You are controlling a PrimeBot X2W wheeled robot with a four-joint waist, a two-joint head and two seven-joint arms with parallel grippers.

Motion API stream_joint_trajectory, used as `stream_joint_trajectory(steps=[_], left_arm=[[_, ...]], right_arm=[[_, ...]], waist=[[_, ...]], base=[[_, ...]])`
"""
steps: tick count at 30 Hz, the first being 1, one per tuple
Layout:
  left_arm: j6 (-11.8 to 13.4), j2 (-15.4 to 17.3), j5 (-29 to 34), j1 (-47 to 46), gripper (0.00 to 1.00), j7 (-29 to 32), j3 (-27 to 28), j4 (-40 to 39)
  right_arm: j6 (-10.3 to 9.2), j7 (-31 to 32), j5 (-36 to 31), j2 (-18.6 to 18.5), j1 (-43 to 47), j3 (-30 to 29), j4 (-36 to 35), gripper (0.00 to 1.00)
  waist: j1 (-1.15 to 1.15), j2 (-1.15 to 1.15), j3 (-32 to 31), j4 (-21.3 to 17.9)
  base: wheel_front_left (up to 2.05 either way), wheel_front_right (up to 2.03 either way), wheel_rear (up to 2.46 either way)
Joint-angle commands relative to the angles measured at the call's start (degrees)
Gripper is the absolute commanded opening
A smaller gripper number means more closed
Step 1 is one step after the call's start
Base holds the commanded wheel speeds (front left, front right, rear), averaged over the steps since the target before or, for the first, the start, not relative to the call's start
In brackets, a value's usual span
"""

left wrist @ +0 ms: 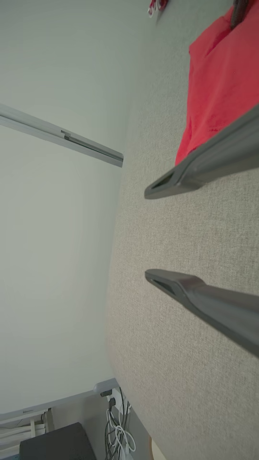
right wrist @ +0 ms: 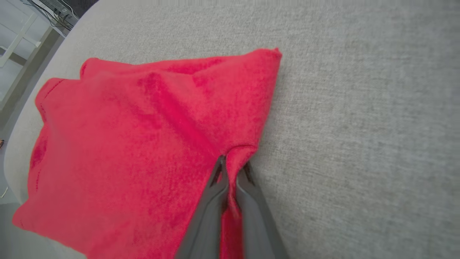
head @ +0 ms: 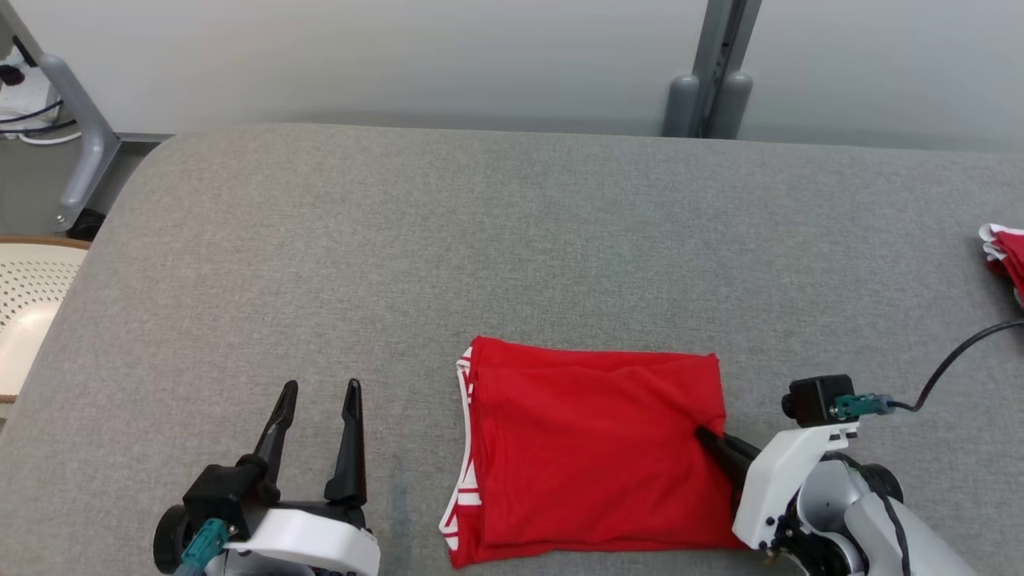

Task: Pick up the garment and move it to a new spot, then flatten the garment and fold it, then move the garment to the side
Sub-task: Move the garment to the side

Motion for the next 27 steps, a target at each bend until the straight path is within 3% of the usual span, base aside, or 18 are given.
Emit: stream_joint_trajectory(steps=[1,8,17,27], left_arm=[[0.1,0.1,0.4,-1.1,1.00,-0.2,0.2,-0.3],[-0.4,0.1,1.5,-1.7,1.00,-0.2,0.2,-0.5],[-1.0,0.3,3.7,-3.2,1.00,-0.2,-0.4,-0.6],[-1.8,1.3,5.8,-5.4,1.00,-0.2,-0.6,-0.8]], right_arm=[[0.01,-1.2,1.1,-0.9,-1.1,0.3,0.5,0.00],[0.01,-4.4,3.4,-5.0,-5.1,1.1,0.1,0.00],[0.01,-4.6,2.3,-12.5,-9.7,-0.3,-0.5,0.00],[0.01,-5.8,1.4,-13.2,-11.5,-2.0,-1.9,0.00]], waist=[[0.00,0.00,0.3,-0.7],[0.00,0.00,1.4,-5.1],[0.00,0.00,3.7,-14.0],[0.00,0.00,5.6,-23.5]], base=[[0.00,0.00,0.00],[0.00,0.00,0.00],[0.00,0.00,0.00],[0.00,0.00,0.00]])
